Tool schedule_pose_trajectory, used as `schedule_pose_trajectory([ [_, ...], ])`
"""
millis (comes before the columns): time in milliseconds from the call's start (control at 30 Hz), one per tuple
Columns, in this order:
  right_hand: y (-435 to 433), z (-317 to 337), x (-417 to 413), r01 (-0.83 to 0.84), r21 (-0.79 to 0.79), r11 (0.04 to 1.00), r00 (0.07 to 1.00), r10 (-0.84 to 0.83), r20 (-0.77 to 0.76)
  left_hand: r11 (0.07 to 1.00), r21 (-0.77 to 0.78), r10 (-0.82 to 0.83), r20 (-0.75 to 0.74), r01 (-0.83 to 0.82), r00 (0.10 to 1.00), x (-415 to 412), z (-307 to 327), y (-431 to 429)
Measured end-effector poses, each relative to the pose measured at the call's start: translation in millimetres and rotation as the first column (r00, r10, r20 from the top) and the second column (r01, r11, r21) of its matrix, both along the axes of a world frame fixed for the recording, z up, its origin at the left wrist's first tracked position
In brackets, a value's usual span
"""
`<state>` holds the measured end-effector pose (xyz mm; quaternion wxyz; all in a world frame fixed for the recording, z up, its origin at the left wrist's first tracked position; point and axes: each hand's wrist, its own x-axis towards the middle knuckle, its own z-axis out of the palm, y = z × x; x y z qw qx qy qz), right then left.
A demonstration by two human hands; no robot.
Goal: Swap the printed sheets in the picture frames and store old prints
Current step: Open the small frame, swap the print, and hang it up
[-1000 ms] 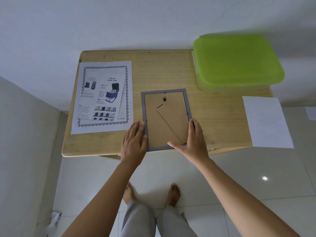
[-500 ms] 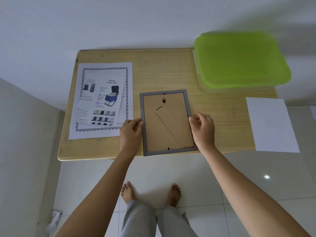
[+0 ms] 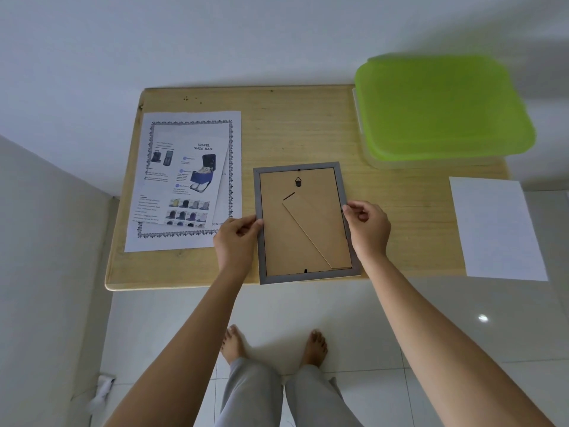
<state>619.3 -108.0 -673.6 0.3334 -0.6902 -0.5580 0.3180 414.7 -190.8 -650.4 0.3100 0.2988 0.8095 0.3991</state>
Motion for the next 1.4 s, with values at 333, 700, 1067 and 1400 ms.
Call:
schedule_pose_trajectory([
  [333,2,2,3,-0.03,-0.042,0.999,0.999,0.028,-0.042,0.999,-0.025,0.043,0.124,-0.04,0.991,-3,5,4],
  [700,5,2,0,-0.013,-0.086,0.996,0.996,0.005,-0.09,0.996,-0.082,0.044,0.137,-0.033,0.99,-7,7,10],
  [1067,6,6,-7,0.044,-0.145,0.989,0.998,-0.049,-0.032,0.994,-0.11,0.019,0.092,-0.009,0.996,-3,10,17],
  [1400,2,8,-7,0.029,-0.109,0.994,1.0,-0.028,0.007,0.994,-0.092,-0.049,0.055,0.054,0.997,-6,8,12],
])
